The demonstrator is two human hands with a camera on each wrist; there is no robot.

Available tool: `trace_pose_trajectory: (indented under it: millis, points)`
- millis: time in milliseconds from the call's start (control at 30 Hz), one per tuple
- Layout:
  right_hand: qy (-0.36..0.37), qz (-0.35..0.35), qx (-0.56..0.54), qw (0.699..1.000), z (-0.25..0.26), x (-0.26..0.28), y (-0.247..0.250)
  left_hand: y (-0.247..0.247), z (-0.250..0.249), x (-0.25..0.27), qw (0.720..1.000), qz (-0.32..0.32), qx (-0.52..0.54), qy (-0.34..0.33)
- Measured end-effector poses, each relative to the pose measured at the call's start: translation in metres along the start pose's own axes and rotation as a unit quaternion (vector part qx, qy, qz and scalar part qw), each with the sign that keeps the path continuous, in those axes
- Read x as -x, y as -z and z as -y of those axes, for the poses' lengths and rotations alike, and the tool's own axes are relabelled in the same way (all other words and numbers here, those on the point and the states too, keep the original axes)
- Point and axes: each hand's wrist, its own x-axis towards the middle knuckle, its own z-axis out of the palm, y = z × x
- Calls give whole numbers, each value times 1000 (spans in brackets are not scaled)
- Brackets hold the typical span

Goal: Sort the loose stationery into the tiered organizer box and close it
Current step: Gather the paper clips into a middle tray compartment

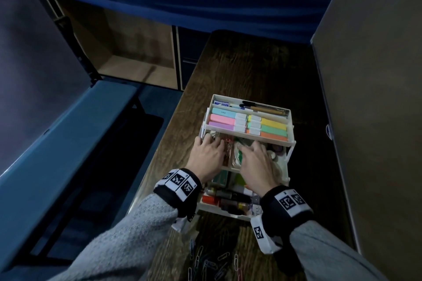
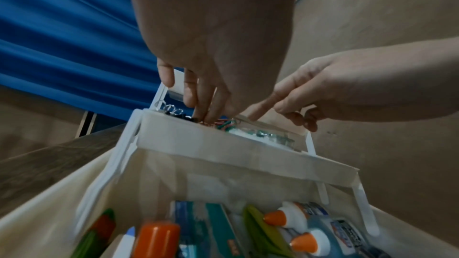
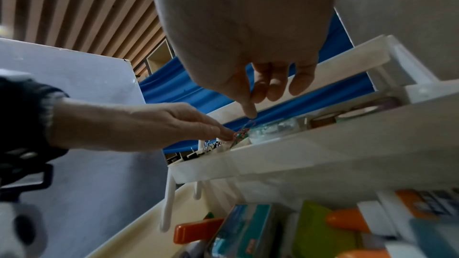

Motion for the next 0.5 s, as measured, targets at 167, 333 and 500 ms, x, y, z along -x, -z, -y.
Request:
trace_pose_trajectory:
  millis: [167,333,500]
  points:
    - [42,2,0,999,-1,17,-2,3,-5,-10,1000,24,13,-4]
    - [63,-7,-29,998,4,25,-3,8,-9,0,998,-40,32,35]
    - [61,-25,-59,996,-4,48,4,-5,-14,4,998,6,45,-33]
